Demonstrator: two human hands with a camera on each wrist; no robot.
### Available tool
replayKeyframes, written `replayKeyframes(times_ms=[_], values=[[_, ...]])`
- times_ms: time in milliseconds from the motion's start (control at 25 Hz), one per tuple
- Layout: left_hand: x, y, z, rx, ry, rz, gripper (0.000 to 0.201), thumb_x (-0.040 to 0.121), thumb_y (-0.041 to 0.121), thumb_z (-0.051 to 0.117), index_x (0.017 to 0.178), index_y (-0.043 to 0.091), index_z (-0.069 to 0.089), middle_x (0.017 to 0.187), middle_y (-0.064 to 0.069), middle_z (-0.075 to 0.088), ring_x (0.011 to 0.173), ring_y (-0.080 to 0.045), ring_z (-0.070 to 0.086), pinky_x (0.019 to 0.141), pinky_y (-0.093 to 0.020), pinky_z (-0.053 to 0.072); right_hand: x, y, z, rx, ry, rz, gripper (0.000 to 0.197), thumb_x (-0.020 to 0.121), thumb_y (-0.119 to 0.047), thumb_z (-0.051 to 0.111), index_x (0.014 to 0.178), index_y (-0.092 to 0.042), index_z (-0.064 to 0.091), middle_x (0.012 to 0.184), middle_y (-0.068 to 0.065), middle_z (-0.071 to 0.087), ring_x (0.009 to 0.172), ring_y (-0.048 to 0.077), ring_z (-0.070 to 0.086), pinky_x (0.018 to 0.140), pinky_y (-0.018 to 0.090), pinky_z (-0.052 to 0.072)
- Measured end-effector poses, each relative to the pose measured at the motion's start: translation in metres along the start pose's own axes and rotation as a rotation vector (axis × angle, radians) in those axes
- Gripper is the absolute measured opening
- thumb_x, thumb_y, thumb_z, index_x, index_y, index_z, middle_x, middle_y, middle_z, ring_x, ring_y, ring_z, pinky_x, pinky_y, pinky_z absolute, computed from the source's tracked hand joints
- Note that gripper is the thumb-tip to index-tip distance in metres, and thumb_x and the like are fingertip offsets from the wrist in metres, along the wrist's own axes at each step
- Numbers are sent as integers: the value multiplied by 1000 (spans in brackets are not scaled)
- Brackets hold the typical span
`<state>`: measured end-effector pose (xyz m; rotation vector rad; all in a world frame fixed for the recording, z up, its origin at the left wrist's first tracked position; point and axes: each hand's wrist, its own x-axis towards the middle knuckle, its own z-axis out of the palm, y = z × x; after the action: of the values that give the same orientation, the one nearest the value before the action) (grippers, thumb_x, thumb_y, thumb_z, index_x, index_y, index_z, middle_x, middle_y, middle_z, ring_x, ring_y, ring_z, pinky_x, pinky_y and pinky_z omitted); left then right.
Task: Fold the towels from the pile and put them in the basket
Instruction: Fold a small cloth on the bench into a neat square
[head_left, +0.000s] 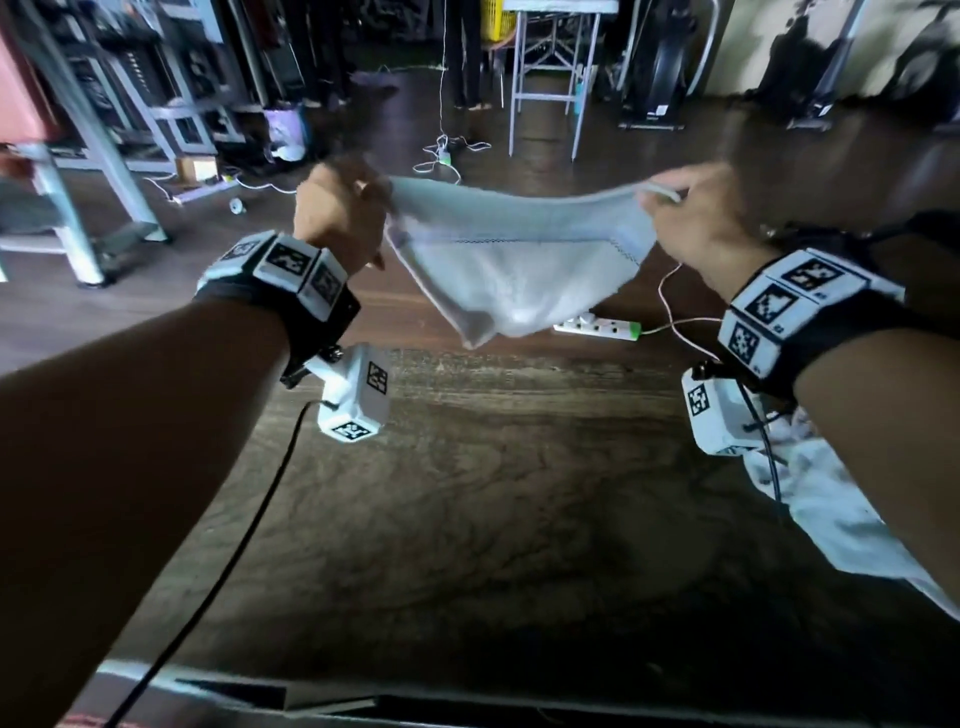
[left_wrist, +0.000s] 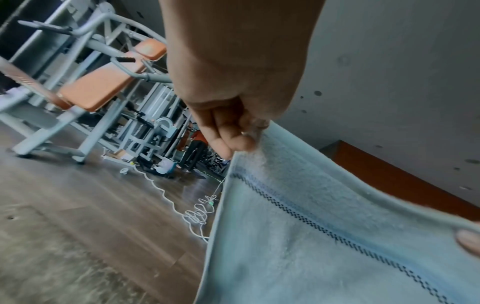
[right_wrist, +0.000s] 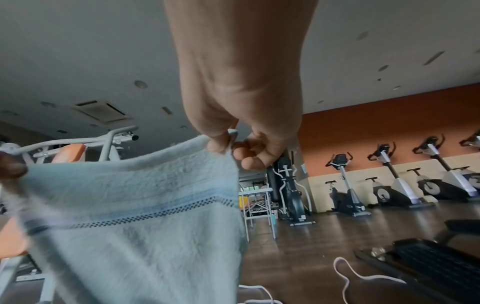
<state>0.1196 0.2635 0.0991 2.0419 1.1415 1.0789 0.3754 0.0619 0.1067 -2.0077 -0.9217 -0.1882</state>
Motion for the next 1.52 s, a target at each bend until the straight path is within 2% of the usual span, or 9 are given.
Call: replayKeyframes(times_ms=[120,280,440,680,800,960,1120,1400,1520], values=[[-6,-17,0,-315,-84,-96,13,86,27,57,83,15,59,71,-13,66,66,-39,70,57,-55,58,-20,5,1,-21,-44,19,20,94,-15,64,105,-2,74,101,11,73,91,17,69,78,34,51],[-21,-18,-7,-395,-87,-78,18,92,16,50,75,20,55,74,-18,65,75,-37,71,64,-46,60,-36,6,8,43,-104,91,9,91,-11,68,96,-12,76,83,7,70,76,18,71,82,41,59],[-25,-14,-23,-230,-39,24,25,93,24,54,69,24,49,73,-4,61,70,-24,61,53,-21,43,-50,-4,-7,36,-56,71,14,91,-18,69,101,-14,77,88,-1,69,82,13,64,73,24,48],[-66,-23,-44,-46,47,89,22,94,28,57,84,8,59,74,-4,54,66,-15,45,51,-18,33,-91,11,-16,152,-173,-8,24,88,-19,72,111,-9,74,101,-2,72,91,9,65,82,19,53],[-101,-40,-53,31,18,13,21,94,27,58,91,8,64,76,-7,57,72,-20,49,53,-23,27,-121,25,-13,172,-262,-2,17,86,-20,75,101,-11,77,91,3,75,82,15,67,84,37,57],[-149,-60,-71,73,-39,2,22,93,26,58,85,6,63,76,-15,65,72,-30,59,58,-28,36,-169,30,-19,63,-284,-146,12,85,-17,76,92,-8,78,89,2,75,82,15,68,78,31,51],[-196,-75,-91,195,-259,7,16,90,17,65,83,4,68,87,-15,70,81,-33,66,67,-31,47,-214,43,-43,-132,-566,-359,16,85,-20,74,72,-12,70,62,1,64,62,12,62,63,35,51],[-259,-54,-131,169,-325,118,25,93,24,57,73,11,56,62,-1,54,55,-16,48,53,-26,33,-263,20,-93,-50,-510,-277,14,90,-16,68,77,-14,70,71,4,68,69,23,65,67,40,50],[-277,-54,-140,86,-247,147,26,92,26,54,73,8,54,61,-1,50,59,-22,47,51,-26,32,-284,-4,-114,5,-528,-180,18,93,-12,66,75,-14,68,71,1,67,61,3,58,60,26,45]])
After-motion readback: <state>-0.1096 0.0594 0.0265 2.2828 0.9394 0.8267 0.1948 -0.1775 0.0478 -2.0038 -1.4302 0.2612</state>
